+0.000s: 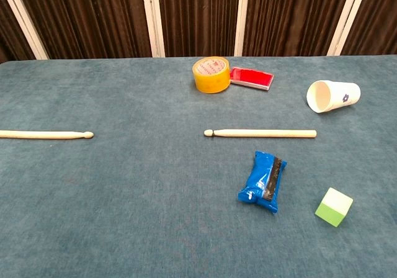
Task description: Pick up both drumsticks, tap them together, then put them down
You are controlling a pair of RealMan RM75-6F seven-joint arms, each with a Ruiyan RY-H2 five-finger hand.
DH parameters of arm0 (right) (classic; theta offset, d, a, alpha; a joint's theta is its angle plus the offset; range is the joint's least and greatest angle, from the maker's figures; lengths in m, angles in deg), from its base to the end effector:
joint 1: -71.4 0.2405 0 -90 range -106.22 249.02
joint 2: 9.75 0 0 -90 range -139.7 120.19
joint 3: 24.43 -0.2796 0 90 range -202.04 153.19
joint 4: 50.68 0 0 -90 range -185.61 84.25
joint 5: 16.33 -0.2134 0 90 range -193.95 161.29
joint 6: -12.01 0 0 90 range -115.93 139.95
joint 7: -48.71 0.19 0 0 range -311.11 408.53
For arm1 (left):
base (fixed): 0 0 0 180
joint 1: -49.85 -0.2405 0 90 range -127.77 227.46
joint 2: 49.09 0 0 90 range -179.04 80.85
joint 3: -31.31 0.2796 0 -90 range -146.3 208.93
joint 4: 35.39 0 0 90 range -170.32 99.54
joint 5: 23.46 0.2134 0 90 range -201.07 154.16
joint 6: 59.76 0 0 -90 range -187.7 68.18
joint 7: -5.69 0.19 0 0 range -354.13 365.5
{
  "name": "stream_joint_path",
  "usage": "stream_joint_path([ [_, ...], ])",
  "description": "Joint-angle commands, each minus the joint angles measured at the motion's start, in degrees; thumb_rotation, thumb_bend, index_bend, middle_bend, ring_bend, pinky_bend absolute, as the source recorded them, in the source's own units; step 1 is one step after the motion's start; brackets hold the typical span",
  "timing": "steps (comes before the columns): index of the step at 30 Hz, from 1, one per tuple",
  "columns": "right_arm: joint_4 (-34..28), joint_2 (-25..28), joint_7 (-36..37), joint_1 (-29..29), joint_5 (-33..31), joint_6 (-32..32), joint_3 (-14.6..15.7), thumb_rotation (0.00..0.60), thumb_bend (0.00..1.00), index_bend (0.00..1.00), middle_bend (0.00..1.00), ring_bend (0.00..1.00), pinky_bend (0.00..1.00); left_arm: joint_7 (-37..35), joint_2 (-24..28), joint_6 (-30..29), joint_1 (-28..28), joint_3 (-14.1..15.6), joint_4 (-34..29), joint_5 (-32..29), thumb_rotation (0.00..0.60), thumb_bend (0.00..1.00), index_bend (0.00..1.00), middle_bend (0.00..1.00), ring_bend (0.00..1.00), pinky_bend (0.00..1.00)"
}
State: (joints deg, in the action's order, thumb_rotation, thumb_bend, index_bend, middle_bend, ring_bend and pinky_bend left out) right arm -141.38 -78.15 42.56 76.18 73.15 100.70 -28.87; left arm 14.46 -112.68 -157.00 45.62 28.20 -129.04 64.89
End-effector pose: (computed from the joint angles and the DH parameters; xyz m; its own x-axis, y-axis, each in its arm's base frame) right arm -0.3153 -0.2333 0.1549 0.4480 0.0911 0.8894 -0.8890 -0.0604 0.4540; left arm -0.3378 0.1740 0.2017 0.5310 -0.1348 0.8366 0.8470 0.1152 -0.5190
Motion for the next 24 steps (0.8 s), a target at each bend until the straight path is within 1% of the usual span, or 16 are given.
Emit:
stream_joint_path([
  [1,0.1,0.1,0.0,0.0,0.2,-0.1,0.2,0.6,0.29,0.02,0.07,0.17,0.01,0.0,0.0,0.0,0.0,0.0,0.0,-0.1,0.6,0.3,0.08,0.0,0.0,0.01],
  [6,0.0,0.3,-0.1,-0.3,0.4,0.1,0.5,0.6,0.29,0.02,0.07,0.17,0.01,1.0,-0.3,0.0,0.1,0.3,-0.3,0.8,0.6,0.3,0.08,0.0,0.0,0.01],
  [10,-0.8,0.2,0.1,-0.2,0.4,0.1,0.5,0.6,0.29,0.07,0.08,0.17,0.01,1.5,-0.4,-0.4,0.0,0.8,-0.4,1.9,0.6,0.3,0.08,0.0,0.0,0.01],
  [15,-1.8,-0.4,1.1,-0.2,-0.7,-0.6,0.3,0.6,0.29,0.12,0.14,0.18,0.01,1.0,-0.4,-1.4,-0.3,0.2,-0.7,1.4,0.6,0.3,0.08,0.0,0.0,0.01],
  [19,-2.7,-1.1,1.2,0.0,-0.7,-0.9,0.3,0.6,0.29,0.16,0.17,0.19,0.01,0.8,-0.3,-1.2,-0.4,0.4,-0.5,1.3,0.6,0.3,0.08,0.0,0.0,0.01],
  [22,-4.1,-1.6,0.6,0.8,-0.8,-2.2,0.2,0.6,0.29,0.18,0.2,0.19,0.01,0.3,-0.1,-0.8,-0.4,0.2,-0.4,0.4,0.6,0.3,0.08,0.0,0.0,0.01],
  [24,-5.3,-2.1,-0.1,2.0,-1.0,-3.6,-0.4,0.6,0.29,0.19,0.21,0.19,0.01,-0.1,0.0,-0.5,-0.4,-0.1,-0.4,-0.3,0.6,0.3,0.08,0.0,0.0,0.01],
])
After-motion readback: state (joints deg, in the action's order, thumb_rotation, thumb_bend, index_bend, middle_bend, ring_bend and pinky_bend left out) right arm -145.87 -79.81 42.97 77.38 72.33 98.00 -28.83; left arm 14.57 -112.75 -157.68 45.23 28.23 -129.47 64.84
